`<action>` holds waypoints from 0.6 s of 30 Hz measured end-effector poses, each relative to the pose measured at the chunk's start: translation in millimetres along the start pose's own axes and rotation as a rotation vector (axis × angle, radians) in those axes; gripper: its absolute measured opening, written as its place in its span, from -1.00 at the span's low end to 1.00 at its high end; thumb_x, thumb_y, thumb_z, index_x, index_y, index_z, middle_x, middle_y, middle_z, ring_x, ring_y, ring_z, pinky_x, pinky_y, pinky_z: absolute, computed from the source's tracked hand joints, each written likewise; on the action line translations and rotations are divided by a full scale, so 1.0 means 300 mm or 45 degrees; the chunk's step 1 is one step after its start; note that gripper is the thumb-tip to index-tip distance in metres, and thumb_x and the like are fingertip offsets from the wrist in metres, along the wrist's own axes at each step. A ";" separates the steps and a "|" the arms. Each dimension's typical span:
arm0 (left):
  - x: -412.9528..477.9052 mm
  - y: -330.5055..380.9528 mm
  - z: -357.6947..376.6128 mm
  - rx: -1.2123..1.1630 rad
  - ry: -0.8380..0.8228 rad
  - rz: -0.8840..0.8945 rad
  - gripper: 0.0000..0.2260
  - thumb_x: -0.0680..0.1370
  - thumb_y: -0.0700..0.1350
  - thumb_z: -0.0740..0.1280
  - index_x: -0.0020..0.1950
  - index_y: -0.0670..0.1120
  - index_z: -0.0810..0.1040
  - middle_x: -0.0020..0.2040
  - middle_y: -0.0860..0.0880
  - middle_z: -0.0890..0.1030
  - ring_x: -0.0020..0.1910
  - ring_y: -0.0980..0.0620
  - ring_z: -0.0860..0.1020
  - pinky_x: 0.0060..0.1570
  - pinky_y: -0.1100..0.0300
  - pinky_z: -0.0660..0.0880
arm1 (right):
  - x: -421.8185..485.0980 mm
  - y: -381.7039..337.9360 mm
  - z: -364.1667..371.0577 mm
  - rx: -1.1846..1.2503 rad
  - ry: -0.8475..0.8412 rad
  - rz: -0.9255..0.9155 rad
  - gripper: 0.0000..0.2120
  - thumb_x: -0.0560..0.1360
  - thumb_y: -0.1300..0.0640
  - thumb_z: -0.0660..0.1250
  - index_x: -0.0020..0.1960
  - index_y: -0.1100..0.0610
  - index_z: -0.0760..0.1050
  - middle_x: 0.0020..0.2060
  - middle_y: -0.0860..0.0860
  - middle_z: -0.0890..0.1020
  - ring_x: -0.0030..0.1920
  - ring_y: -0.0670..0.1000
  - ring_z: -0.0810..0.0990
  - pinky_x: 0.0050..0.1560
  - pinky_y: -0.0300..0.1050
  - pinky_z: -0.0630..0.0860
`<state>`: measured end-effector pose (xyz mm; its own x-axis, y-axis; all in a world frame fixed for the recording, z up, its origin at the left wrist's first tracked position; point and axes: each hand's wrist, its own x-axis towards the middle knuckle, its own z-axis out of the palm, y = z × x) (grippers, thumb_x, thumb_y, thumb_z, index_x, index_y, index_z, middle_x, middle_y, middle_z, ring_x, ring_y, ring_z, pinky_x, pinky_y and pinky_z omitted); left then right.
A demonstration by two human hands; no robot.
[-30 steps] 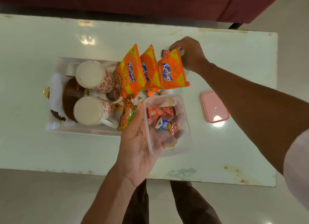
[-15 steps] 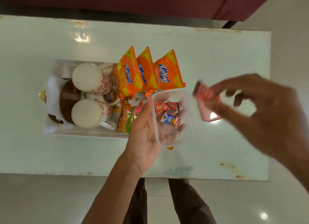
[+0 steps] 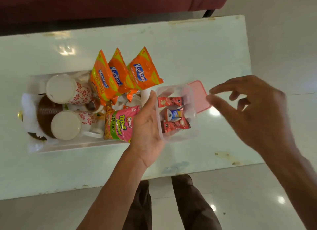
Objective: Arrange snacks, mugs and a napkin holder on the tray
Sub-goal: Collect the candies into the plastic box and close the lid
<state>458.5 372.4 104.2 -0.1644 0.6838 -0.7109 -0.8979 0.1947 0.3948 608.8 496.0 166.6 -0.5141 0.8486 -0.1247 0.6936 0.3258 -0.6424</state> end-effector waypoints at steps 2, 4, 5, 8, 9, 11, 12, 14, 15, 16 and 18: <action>0.004 -0.019 0.012 -0.011 -0.006 0.018 -0.42 0.57 0.16 0.26 0.49 -0.15 0.43 0.38 -0.23 0.54 0.38 -0.25 0.50 0.39 -0.27 0.35 | 0.036 0.112 0.011 -0.063 0.064 0.214 -0.83 0.45 -0.04 0.46 0.02 -0.02 0.65 -0.05 -0.12 0.68 -0.18 -0.09 0.61 -0.21 -0.39 0.47; 0.003 -0.042 0.022 -0.037 0.021 0.048 -0.44 0.59 0.14 0.23 0.49 -0.15 0.43 0.37 -0.22 0.56 0.37 -0.24 0.51 0.37 -0.25 0.37 | 0.071 0.224 0.075 -0.108 0.020 0.352 -0.69 0.44 -0.01 0.48 0.15 0.05 0.61 0.04 -0.04 0.68 -0.08 -0.05 0.63 -0.18 -0.41 0.42; 0.001 -0.055 0.024 -0.051 0.042 0.055 -0.45 0.60 0.14 0.23 0.50 -0.16 0.41 0.42 -0.25 0.52 0.41 -0.27 0.47 0.41 -0.29 0.33 | 0.088 0.266 0.121 -0.112 -0.014 0.375 -0.60 0.42 0.00 0.50 0.21 0.09 0.58 0.09 0.01 0.66 0.01 0.01 0.62 -0.10 -0.33 0.44; -0.012 -0.087 0.033 -0.052 0.134 0.080 -0.43 0.60 0.15 0.22 0.50 -0.17 0.39 0.47 -0.30 0.45 0.47 -0.32 0.40 0.44 -0.30 0.30 | 0.135 0.325 0.270 -0.253 -0.153 0.330 -0.32 0.38 -0.08 0.52 0.40 0.14 0.42 0.30 0.13 0.53 0.29 0.17 0.47 0.19 -0.01 0.45; -0.016 -0.097 0.032 -0.041 0.167 0.100 -0.43 0.59 0.15 0.23 0.50 -0.16 0.39 0.46 -0.29 0.45 0.45 -0.31 0.42 0.41 -0.27 0.34 | 0.147 0.326 0.313 -0.302 -0.178 0.327 -0.26 0.37 -0.12 0.51 0.43 0.15 0.37 0.35 0.15 0.48 0.33 0.20 0.41 0.19 0.06 0.46; -0.025 -0.110 0.026 -0.034 0.194 0.140 -0.43 0.59 0.15 0.22 0.51 -0.14 0.39 0.46 -0.26 0.46 0.42 -0.26 0.47 0.34 -0.22 0.42 | 0.155 0.327 0.382 -0.396 -0.161 0.311 -0.20 0.34 -0.21 0.50 0.43 0.14 0.34 0.36 0.14 0.44 0.32 0.21 0.40 0.12 0.15 0.52; -0.030 -0.114 0.024 -0.040 0.207 0.156 -0.43 0.59 0.15 0.23 0.52 -0.13 0.38 0.47 -0.25 0.46 0.43 -0.25 0.46 0.35 -0.23 0.42 | 0.149 0.327 0.407 -0.446 -0.136 0.294 -0.18 0.32 -0.25 0.49 0.42 0.14 0.33 0.34 0.13 0.44 0.29 0.20 0.41 0.08 0.15 0.54; -0.035 -0.122 0.013 -0.064 0.238 0.179 -0.42 0.58 0.14 0.25 0.53 -0.12 0.36 0.48 -0.25 0.44 0.46 -0.28 0.43 0.41 -0.30 0.34 | 0.133 0.337 0.440 -0.484 -0.073 0.283 -0.17 0.31 -0.27 0.48 0.41 0.14 0.32 0.30 0.11 0.47 0.24 0.19 0.43 0.04 0.13 0.54; -0.036 -0.124 0.005 -0.084 0.252 0.189 -0.42 0.58 0.15 0.25 0.53 -0.11 0.36 0.49 -0.24 0.43 0.47 -0.29 0.41 0.43 -0.35 0.29 | 0.127 0.339 0.446 -0.471 -0.050 0.296 -0.16 0.31 -0.25 0.49 0.43 0.13 0.31 0.29 0.12 0.48 0.23 0.19 0.43 0.06 0.13 0.53; -0.037 -0.125 -0.003 -0.103 0.256 0.192 -0.43 0.58 0.15 0.25 0.53 -0.10 0.37 0.50 -0.24 0.42 0.48 -0.30 0.40 0.44 -0.38 0.25 | 0.124 0.339 0.445 -0.432 -0.038 0.326 -0.12 0.31 -0.22 0.50 0.47 0.14 0.27 0.29 0.13 0.48 0.24 0.20 0.43 0.10 0.12 0.51; -0.042 -0.130 -0.016 -0.117 0.239 0.201 -0.44 0.58 0.15 0.24 0.52 -0.09 0.39 0.50 -0.24 0.42 0.48 -0.30 0.39 0.45 -0.39 0.22 | 0.120 0.315 0.414 -0.203 0.000 0.406 0.01 0.29 -0.13 0.54 0.56 0.12 0.11 0.30 0.18 0.45 0.25 0.22 0.42 0.17 0.09 0.46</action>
<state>493.7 352.7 95.0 -0.3705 0.5568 -0.7435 -0.8871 0.0251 0.4608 593.1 505.6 7.5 -0.2589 0.9180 -0.3003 0.8893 0.1052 -0.4450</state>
